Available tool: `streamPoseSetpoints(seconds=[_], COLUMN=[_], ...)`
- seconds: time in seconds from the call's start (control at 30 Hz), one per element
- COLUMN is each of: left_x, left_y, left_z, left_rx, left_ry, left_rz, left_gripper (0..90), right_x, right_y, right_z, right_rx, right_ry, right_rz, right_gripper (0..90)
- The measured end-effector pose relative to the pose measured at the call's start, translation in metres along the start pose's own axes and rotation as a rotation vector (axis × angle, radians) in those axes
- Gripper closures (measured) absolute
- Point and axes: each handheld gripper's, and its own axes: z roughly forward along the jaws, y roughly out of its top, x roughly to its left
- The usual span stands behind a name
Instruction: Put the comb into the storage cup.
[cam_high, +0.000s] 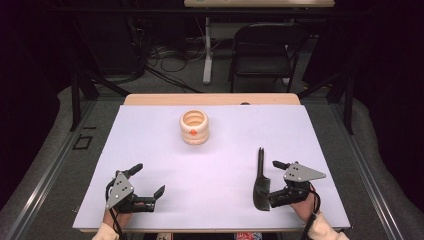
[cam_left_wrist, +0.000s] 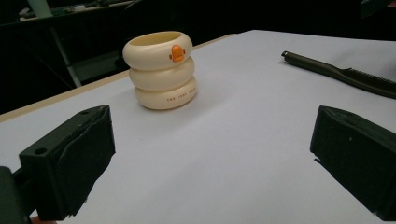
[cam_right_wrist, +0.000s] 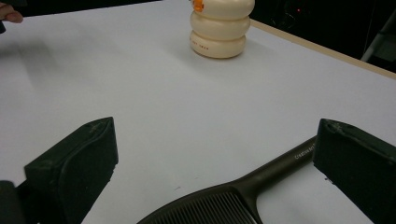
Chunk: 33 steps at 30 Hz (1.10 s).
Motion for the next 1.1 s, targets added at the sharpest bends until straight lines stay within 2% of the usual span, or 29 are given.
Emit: streamPoseSetpoints(seconds=[1.1], left_x=[0.0], left_y=[0.0], left_z=[0.001], left_rx=[0.003], left_ry=[-0.005], left_rz=[0.006], left_gripper=[0.0], right_x=[-0.03], right_y=[0.013], right_z=[0.042], right_rx=[0.066], right_ry=[0.008], right_rz=[0.014], right_gripper=[0.0])
